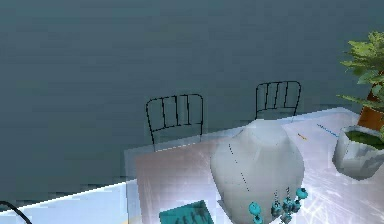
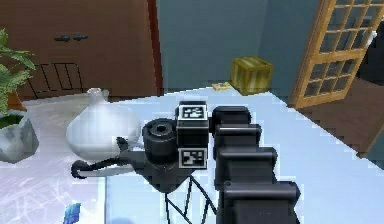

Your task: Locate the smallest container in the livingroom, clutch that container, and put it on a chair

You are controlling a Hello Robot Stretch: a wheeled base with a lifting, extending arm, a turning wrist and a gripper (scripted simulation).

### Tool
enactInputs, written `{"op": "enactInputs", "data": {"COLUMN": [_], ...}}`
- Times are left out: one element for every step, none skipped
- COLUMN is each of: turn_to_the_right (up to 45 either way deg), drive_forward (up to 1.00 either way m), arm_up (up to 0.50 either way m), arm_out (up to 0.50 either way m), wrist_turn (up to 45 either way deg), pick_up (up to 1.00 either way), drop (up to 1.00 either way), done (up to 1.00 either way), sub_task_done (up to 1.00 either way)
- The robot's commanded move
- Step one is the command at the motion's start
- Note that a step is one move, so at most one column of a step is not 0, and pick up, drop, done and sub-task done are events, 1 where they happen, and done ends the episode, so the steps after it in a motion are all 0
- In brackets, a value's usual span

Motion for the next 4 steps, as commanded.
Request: {"op": "enactInputs", "data": {"turn_to_the_right": [0.0, 0.0, 0.0, 0.0], "drive_forward": [0.0, 0.0, 0.0, 0.0], "arm_up": [-0.38, -0.32, 0.0, 0.1], "arm_out": [0.0, 0.0, 0.0, 0.0], "wrist_turn": [0.0, 0.0, 0.0, 0.0], "pick_up": [0.0, 0.0, 0.0, 0.0], "drop": [0.0, 0.0, 1.0, 0.0], "done": [0.0, 0.0, 0.0, 0.0], "sub_task_done": [0.0, 0.0, 0.0, 0.0]}}
